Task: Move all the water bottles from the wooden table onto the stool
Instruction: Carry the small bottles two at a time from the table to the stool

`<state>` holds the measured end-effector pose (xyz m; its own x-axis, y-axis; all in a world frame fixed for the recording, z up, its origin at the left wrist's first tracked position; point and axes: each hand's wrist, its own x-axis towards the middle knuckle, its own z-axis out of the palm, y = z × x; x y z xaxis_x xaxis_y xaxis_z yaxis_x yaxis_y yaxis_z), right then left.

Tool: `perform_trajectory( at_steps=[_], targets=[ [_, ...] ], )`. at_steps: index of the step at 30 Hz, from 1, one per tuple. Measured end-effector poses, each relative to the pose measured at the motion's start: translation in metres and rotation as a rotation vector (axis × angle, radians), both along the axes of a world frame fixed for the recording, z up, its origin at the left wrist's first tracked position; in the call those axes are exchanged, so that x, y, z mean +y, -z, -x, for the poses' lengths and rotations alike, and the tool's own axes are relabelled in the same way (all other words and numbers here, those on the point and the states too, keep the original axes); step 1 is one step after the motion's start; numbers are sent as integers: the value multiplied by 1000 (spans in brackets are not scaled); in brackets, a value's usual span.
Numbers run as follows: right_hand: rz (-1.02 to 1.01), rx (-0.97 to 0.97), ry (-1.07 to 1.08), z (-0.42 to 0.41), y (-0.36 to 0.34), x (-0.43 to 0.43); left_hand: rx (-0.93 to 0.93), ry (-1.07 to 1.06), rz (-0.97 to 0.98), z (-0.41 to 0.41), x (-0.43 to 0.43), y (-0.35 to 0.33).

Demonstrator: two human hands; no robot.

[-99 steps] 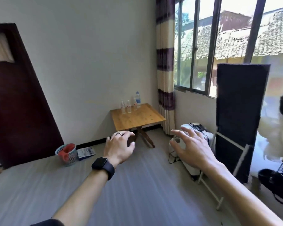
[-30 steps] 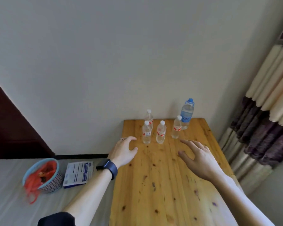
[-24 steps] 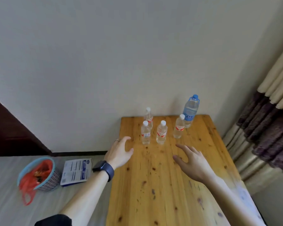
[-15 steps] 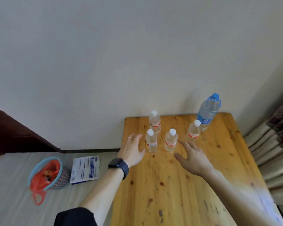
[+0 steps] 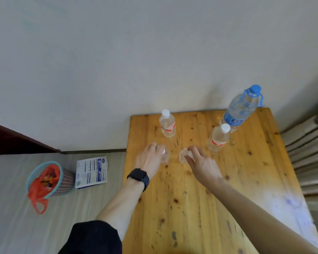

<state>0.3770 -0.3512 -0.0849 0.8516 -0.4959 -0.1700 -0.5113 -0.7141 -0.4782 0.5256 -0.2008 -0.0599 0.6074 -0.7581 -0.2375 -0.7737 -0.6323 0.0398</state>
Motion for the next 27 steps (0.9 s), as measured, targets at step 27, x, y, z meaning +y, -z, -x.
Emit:
perform_trajectory(
  at_steps=[27],
  targets=[
    [-140,81,301,138,-1,169,462,-179,372,141,166,30]
  ],
)
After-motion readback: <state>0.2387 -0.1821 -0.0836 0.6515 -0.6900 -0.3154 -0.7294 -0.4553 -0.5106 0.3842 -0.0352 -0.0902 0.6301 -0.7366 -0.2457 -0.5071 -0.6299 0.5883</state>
